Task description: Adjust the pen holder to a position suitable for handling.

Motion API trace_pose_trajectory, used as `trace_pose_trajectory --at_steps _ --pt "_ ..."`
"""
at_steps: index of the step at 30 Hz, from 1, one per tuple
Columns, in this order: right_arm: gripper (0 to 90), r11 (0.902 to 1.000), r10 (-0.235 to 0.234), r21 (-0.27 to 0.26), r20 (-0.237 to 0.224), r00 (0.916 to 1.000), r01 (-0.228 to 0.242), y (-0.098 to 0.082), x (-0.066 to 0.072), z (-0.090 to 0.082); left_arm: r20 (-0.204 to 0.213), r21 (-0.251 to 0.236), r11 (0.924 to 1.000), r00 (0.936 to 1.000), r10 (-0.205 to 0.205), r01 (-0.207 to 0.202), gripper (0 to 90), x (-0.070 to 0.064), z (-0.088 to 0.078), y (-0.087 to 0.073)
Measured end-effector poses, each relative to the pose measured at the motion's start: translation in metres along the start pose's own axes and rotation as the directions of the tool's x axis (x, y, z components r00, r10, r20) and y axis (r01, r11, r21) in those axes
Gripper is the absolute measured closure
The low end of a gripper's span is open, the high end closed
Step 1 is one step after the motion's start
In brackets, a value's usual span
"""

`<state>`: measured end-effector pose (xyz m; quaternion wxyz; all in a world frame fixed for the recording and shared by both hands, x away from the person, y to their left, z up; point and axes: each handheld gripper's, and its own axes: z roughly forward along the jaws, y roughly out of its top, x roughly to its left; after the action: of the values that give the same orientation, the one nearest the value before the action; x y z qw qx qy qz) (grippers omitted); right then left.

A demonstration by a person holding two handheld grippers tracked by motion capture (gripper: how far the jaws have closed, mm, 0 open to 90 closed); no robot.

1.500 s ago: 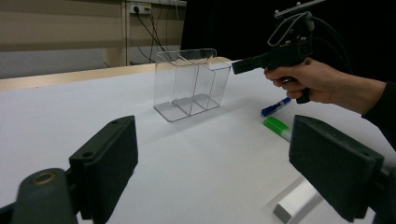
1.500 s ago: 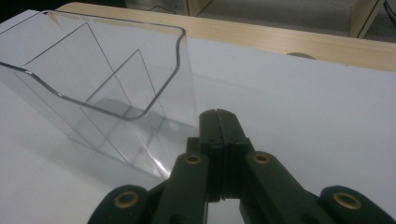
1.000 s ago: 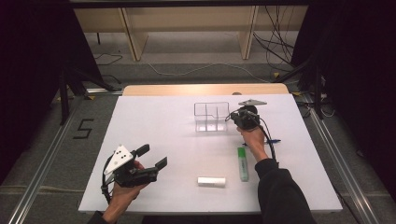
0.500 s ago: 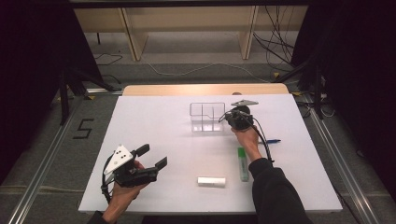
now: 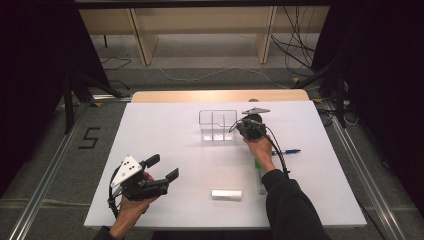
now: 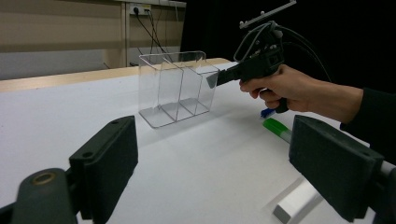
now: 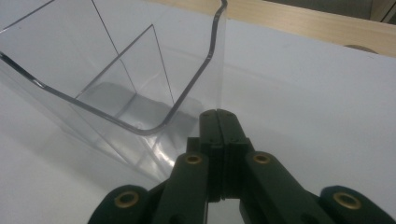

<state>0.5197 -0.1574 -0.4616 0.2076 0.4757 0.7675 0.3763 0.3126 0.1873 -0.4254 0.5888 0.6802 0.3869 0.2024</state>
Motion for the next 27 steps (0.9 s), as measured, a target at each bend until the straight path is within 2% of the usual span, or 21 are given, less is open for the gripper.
trace_pose_trajectory --at_steps 10,14,16,17,18,20,22,23,26,27 --pt "90.0 1.0 -0.001 -0.008 0.009 1.0 0.001 0.001 -0.002 -0.006 -0.002 0.0 1.0 1.0 0.003 -0.003 15.2 0.0 -0.001 0.0" --pt "87.0 0.9998 -0.012 -0.019 -0.004 0.9999 0.011 0.002 -0.003 -0.018 -0.003 -0.003 1.0 1.0 -0.001 0.001 15.2 0.001 -0.001 0.0" --pt "81.0 0.9989 -0.025 -0.039 -0.022 0.9994 0.024 0.003 -0.005 -0.031 -0.005 -0.002 1.0 1.0 0.0 0.0 15.2 0.001 -0.001 0.0" --pt "81.0 0.9989 -0.025 -0.039 -0.022 0.9994 0.024 0.003 -0.005 -0.031 -0.005 -0.002 1.0 1.0 -0.001 0.001 15.2 0.001 -0.001 0.0" --pt "76.6 0.9979 -0.036 -0.054 -0.033 0.9988 0.034 0.002 -0.007 -0.04 -0.003 0.0 1.0 1.0 -0.003 0.003 15.2 0.002 -0.001 0.0" --pt "73.6 0.9976 -0.043 -0.055 -0.041 0.9982 0.041 0.001 -0.008 -0.045 -0.001 0.005 1.0 1.0 0.0 0.0 15.1 0.001 0.0 0.0" --pt "63.4 0.9971 -0.058 -0.053 -0.049 0.9971 0.055 -0.001 -0.009 -0.058 -0.001 0.003 1.0 1.0 -0.001 0.001 15.1 0.001 0.0 0.0" --pt "63.4 0.9971 -0.058 -0.053 -0.049 0.9971 0.055 -0.001 -0.009 -0.058 -0.001 0.003 1.0 1.0 -0.001 0.001 15.1 0.0 0.0 0.0" --pt "54.6 0.9956 -0.078 -0.055 -0.054 0.9955 0.075 -0.007 -0.01 -0.077 -0.002 0.009 1.0 1.0 0.001 -0.001 15.1 0.001 0.0 -0.001" --pt "54.6 0.9956 -0.078 -0.055 -0.054 0.9955 0.075 -0.007 -0.01 -0.077 -0.001 0.009 1.0 1.0 0.002 -0.002 15.1 0.001 0.0 -0.001"
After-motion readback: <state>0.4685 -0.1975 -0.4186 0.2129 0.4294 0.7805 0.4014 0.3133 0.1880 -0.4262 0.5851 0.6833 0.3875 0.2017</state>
